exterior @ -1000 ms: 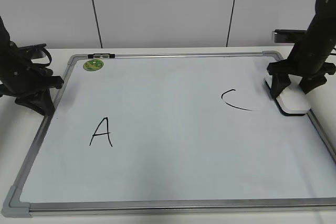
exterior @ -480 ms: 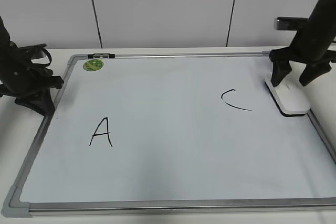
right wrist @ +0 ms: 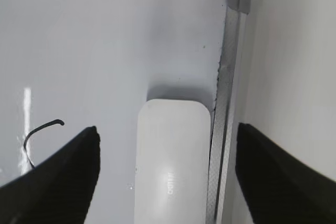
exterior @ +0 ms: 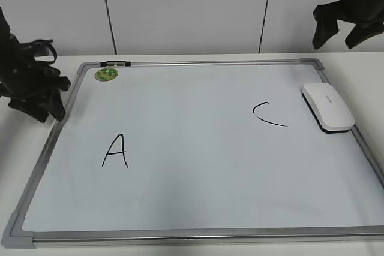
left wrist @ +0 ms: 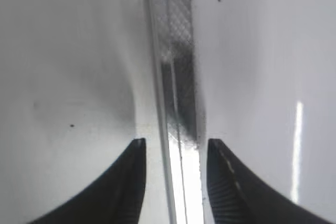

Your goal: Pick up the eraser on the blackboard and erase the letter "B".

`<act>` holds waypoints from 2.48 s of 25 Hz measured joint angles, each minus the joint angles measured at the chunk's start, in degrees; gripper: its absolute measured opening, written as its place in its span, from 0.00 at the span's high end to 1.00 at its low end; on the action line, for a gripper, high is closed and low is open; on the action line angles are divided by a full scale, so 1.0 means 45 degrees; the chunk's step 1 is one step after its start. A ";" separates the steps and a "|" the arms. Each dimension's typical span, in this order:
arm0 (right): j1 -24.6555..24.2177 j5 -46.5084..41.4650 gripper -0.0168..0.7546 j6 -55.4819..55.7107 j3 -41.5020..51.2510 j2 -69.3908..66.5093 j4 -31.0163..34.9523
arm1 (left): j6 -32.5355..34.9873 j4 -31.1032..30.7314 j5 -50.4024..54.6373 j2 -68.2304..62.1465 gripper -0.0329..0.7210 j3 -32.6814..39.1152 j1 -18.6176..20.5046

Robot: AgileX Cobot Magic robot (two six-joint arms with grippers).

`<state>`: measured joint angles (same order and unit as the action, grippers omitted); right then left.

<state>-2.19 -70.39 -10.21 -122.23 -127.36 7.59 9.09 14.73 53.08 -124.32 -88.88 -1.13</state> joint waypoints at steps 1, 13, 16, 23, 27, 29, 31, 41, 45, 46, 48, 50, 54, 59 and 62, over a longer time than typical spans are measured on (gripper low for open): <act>0.0000 -0.0006 0.21 0.0000 0.0000 0.0188 0.0020 | 0.0000 -0.0025 0.0283 0.0026 0.54 -0.0342 0.0000; 0.0000 -0.0182 0.21 0.0000 0.0955 0.3850 -0.0004 | -0.0134 -0.0111 0.3650 0.1355 0.49 -0.3611 0.0000; 0.0000 -0.0227 0.21 0.0000 0.2001 0.5088 -0.0083 | -0.0350 -0.0111 0.3760 0.2276 0.49 -0.3611 -0.0074; 0.0000 -0.0257 0.21 0.0000 0.4897 0.7514 0.0050 | -0.0681 -0.0183 0.3904 0.5344 0.48 -0.3126 -0.0720; 0.0000 -0.0257 0.21 0.0000 0.6517 0.8943 0.0050 | -0.0731 -0.0183 0.3990 0.7509 0.48 -0.1967 -0.1129; 0.0000 -0.0257 0.21 0.0000 0.7283 0.9729 0.0050 | -0.0814 -0.0183 0.4051 0.8539 0.48 -0.1185 -0.1217; 0.0000 -0.0257 0.21 0.0000 0.8117 1.0582 0.0050 | -0.0905 -0.0183 0.4073 0.9489 0.48 -0.0399 -0.1217; 0.0000 -0.0266 0.21 0.0092 1.1429 1.5415 0.0050 | -0.0954 -0.0232 0.4180 1.4879 0.48 0.4011 -0.1217; 0.0000 -0.0286 0.21 0.0352 1.3238 1.7366 0.0130 | -0.1043 -0.0463 0.4201 1.6748 0.48 0.5441 -0.1217; 0.0000 -0.0319 0.21 0.0380 1.3647 1.7950 0.0153 | -0.1064 -0.0561 0.4201 1.7200 0.48 0.5782 -0.1217; 0.0000 -0.0319 0.21 0.0428 1.4601 1.9126 0.0151 | -0.1076 -0.0773 0.4206 1.8019 0.48 0.6423 -0.1217; 0.0000 -0.0348 0.21 0.0484 1.5428 2.0216 0.0155 | -0.1097 -0.1054 0.4206 1.8784 0.48 0.7133 -0.1217; 0.0000 -0.0378 0.21 0.0613 1.7096 2.2027 0.0030 | -0.1124 -0.1490 0.4206 2.0045 0.48 0.8670 -0.1217; 0.0000 -0.0325 0.21 0.1172 1.8822 2.3253 -0.0769 | -0.1576 -0.2156 0.4182 2.1332 0.48 1.0645 -0.1217; 0.0000 -0.0102 0.21 0.1250 1.9593 2.3333 -0.0924 | -0.1776 -0.2528 0.3908 2.1849 0.48 1.1769 -0.1217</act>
<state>-2.19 -70.85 -4.58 -34.06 -22.36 3.44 1.10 3.35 70.67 -26.00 -35.92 -6.60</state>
